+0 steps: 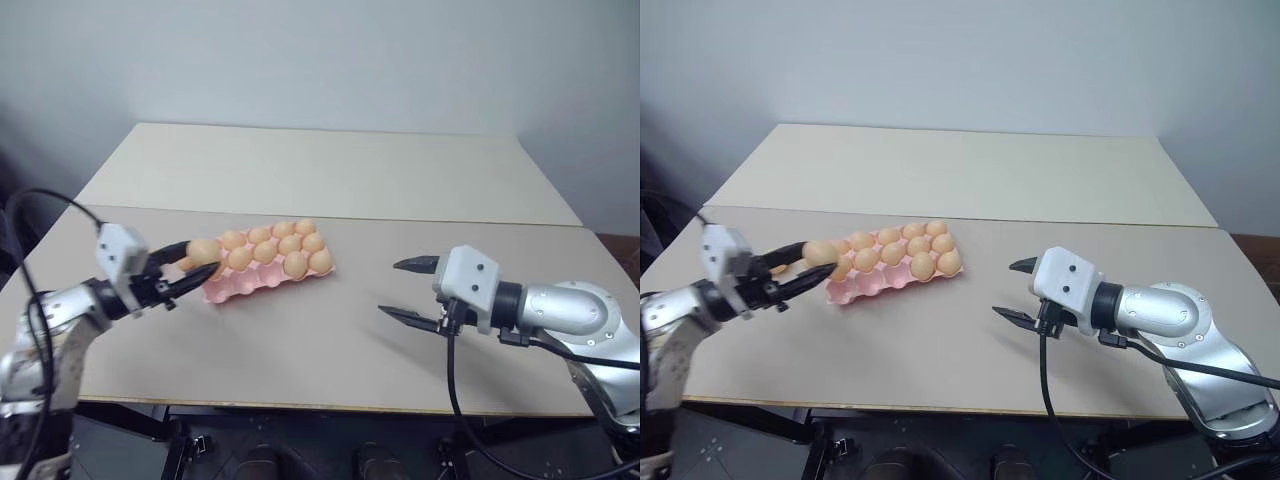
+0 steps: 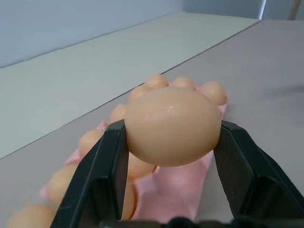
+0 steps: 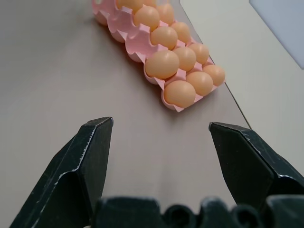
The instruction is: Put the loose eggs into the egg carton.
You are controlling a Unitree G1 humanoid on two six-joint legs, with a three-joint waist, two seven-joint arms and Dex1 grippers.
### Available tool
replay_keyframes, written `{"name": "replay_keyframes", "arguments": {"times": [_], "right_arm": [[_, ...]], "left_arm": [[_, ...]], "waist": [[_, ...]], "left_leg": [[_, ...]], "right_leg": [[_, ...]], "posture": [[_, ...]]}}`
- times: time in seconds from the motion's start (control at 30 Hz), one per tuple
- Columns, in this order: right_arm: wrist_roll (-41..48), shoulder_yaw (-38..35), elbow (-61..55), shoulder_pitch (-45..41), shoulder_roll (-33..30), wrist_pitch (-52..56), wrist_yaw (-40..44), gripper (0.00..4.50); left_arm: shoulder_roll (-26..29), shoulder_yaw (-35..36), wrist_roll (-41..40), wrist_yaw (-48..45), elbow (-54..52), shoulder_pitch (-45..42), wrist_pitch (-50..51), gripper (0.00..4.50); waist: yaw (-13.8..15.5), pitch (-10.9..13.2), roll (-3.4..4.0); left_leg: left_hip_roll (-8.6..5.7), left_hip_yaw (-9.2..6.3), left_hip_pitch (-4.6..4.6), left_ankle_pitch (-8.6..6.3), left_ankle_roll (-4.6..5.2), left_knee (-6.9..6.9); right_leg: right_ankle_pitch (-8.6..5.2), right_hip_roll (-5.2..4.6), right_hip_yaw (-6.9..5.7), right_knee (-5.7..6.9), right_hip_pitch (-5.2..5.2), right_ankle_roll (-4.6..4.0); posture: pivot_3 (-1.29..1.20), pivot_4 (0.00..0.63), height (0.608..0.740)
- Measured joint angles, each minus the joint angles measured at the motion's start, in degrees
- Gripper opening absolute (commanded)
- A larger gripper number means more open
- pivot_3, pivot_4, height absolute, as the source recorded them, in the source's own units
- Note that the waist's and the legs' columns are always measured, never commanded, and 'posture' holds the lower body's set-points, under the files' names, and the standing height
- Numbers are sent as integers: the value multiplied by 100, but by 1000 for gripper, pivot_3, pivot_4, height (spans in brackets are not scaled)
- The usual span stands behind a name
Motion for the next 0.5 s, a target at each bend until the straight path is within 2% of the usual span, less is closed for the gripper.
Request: {"name": "replay_keyframes", "arguments": {"times": [0.17,0.5], "right_arm": [[-29,-82,-122,221,3,79,-233,3818],[-39,-225,-500,542,31,307,-656,3818]], "left_arm": [[-367,-503,304,-193,857,-582,-417,2399],[-566,-918,708,-691,1929,-1342,-1057,2399]], "waist": [[-46,0,-1],[-32,0,-1]], "left_leg": [[1,-2,-21,0,1,0],[0,-2,-20,0,1,4]], "right_leg": [[0,2,2,-6,-19,1],[0,1,2,-2,-17,1]], "posture": [[0,150,740],[0,150,740]]}}
